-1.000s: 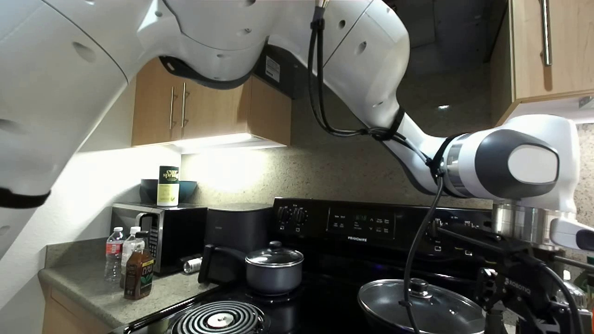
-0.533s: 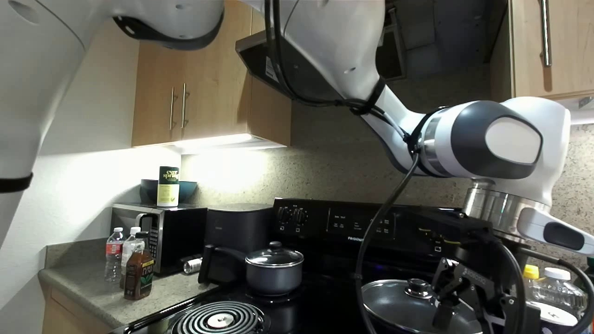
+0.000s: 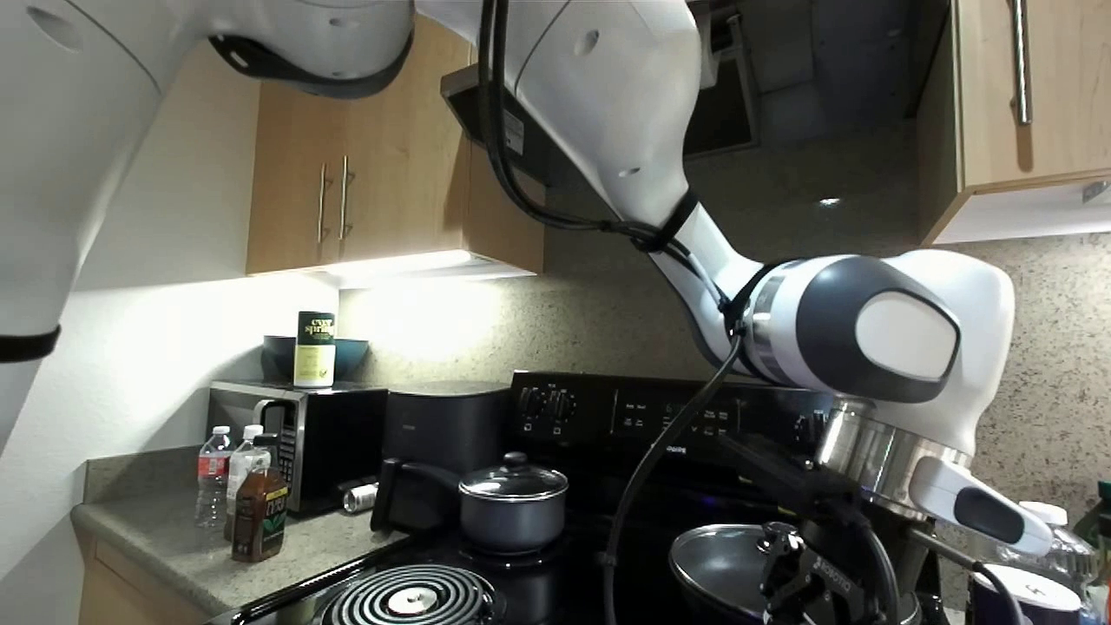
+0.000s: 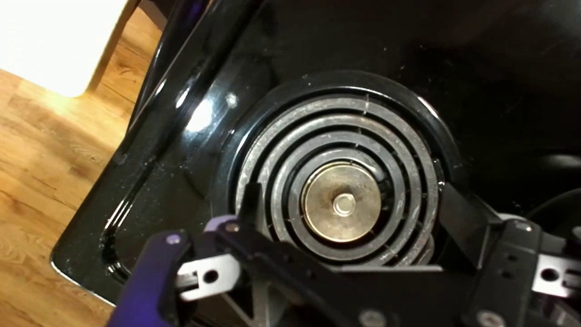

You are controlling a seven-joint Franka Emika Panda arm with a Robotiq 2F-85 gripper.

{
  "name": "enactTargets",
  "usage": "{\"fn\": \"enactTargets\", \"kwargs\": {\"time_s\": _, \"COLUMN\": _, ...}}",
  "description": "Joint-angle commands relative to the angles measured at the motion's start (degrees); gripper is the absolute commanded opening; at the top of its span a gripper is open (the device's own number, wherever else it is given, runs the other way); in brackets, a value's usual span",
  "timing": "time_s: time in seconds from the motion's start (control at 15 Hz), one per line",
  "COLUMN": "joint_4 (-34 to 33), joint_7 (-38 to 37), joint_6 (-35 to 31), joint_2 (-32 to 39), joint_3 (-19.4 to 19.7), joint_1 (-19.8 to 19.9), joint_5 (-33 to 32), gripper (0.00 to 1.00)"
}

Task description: Move the pan handle to the right

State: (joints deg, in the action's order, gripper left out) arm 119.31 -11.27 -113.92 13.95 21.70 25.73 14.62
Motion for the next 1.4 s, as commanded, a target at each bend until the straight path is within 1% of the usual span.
{"fn": "enactTargets", "kwargs": {"time_s": 0.0, "joint_4": -0.16, "joint_7": -1.73, "joint_6": -3.09, "joint_2": 3.07, "joint_3": -0.15, "joint_1": -1.01, "joint_5": 0.93, "gripper": 1.00}}
{"fn": "enactTargets", "kwargs": {"time_s": 0.07, "joint_4": -2.33, "joint_7": -2.11, "joint_6": -2.52, "joint_2": 4.57, "joint_3": 0.69, "joint_1": -0.32, "joint_5": 0.14, "gripper": 1.00}}
{"fn": "enactTargets", "kwargs": {"time_s": 0.47, "joint_4": -6.69, "joint_7": -6.94, "joint_6": -2.70, "joint_2": 8.32, "joint_3": 3.06, "joint_1": 1.04, "joint_5": 0.36, "gripper": 1.00}}
{"fn": "enactTargets", "kwargs": {"time_s": 0.67, "joint_4": -8.81, "joint_7": -9.15, "joint_6": -3.03, "joint_2": 9.75, "joint_3": 3.45, "joint_1": 1.43, "joint_5": 0.55, "gripper": 1.00}}
{"fn": "enactTargets", "kwargs": {"time_s": 0.8, "joint_4": -10.55, "joint_7": -11.94, "joint_6": -3.66, "joint_2": 10.61, "joint_3": 3.82, "joint_1": 1.21, "joint_5": 0.15, "gripper": 1.00}}
{"fn": "enactTargets", "kwargs": {"time_s": 1.2, "joint_4": -17.85, "joint_7": -20.50, "joint_6": -4.51, "joint_2": 14.30, "joint_3": 4.61, "joint_1": 1.53, "joint_5": 0.17, "gripper": 1.00}}
{"fn": "enactTargets", "kwargs": {"time_s": 1.33, "joint_4": -20.10, "joint_7": -22.16, "joint_6": -4.14, "joint_2": 15.65, "joint_3": 4.69, "joint_1": 1.86, "joint_5": 0.33, "gripper": 1.00}}
